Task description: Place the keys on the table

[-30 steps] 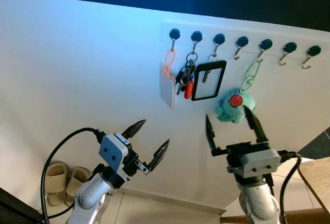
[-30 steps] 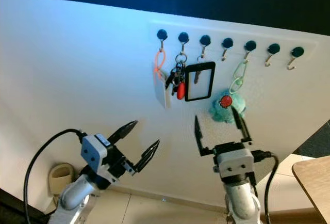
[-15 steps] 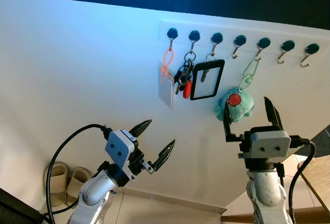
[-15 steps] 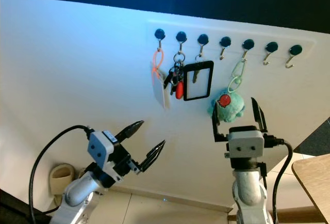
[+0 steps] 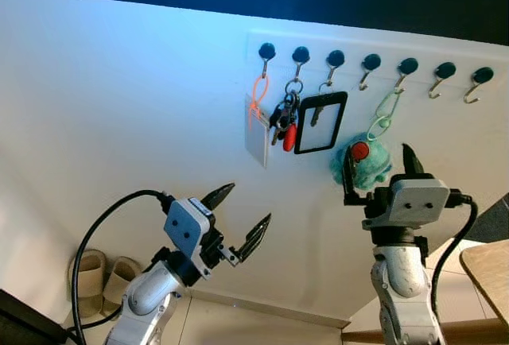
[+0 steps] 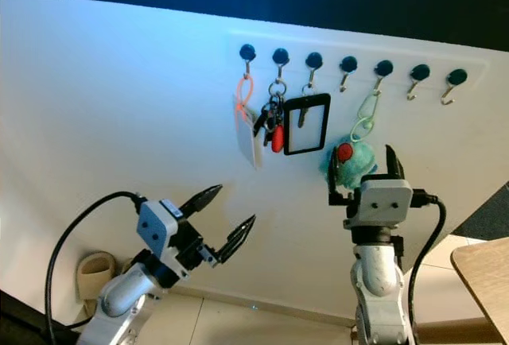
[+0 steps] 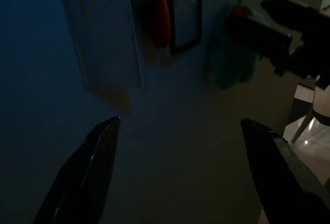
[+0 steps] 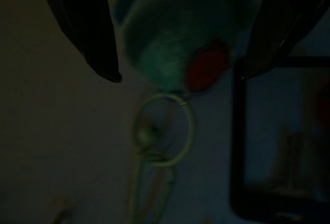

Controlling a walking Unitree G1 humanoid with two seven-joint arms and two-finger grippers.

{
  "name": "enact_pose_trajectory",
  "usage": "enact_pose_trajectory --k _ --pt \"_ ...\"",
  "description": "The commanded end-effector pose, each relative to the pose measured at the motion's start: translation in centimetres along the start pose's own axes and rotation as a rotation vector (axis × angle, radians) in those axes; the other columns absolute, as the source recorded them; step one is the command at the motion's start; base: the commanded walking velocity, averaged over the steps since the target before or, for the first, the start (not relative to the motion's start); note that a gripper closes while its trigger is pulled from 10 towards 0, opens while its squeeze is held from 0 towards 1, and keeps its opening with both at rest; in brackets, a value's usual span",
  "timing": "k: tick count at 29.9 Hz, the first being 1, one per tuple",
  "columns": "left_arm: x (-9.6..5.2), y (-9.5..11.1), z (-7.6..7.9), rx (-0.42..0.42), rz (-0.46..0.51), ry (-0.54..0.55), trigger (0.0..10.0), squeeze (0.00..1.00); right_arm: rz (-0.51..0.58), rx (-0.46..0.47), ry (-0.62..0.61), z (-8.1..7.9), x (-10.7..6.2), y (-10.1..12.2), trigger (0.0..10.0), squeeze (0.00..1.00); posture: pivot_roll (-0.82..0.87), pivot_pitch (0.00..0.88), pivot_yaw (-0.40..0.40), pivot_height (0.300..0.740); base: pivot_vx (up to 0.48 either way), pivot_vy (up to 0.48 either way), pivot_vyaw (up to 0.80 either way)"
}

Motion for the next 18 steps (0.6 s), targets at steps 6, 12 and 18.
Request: enact_pose_trajectory --k 6,12,18 --pt "0.7 1.8 1.3 -0.043 0.065 -0.075 10.0 0.0 -0.083 0.02 0.007 -0.1 -1.3 -1.4 10.0 0.0 0.03 0.085 -0.04 0.74 0.0 0.0 0.0" --pt "2.4 4.8 4.0 -0.131 0.151 -0.258 10.0 0.0 -0.123 0.021 -0.009 0.2 -1.8 -2.0 10.0 0.0 0.03 0.088 -0.042 0.74 0.0 0.0 0.0" --pt "3.8 5.9 5.9 -0.114 0.19 -0.364 10.0 0.0 -0.122 0.025 -0.011 0.3 -1.6 -2.0 10.0 0.0 0.03 0.088 -0.038 0.74 0.0 0.0 0.0"
Point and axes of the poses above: a point about 5 cm out from each wrist's last joint towards the gripper, its own x axis pointing out of the wrist towards the gripper, its own y axis along the axis of the wrist's last joint, z = x × y, the point moved 1 cm from there along x, pointing out of the wrist towards the gripper, and after that the axes turned 3 degrees about -x, right-handed, at the moved point
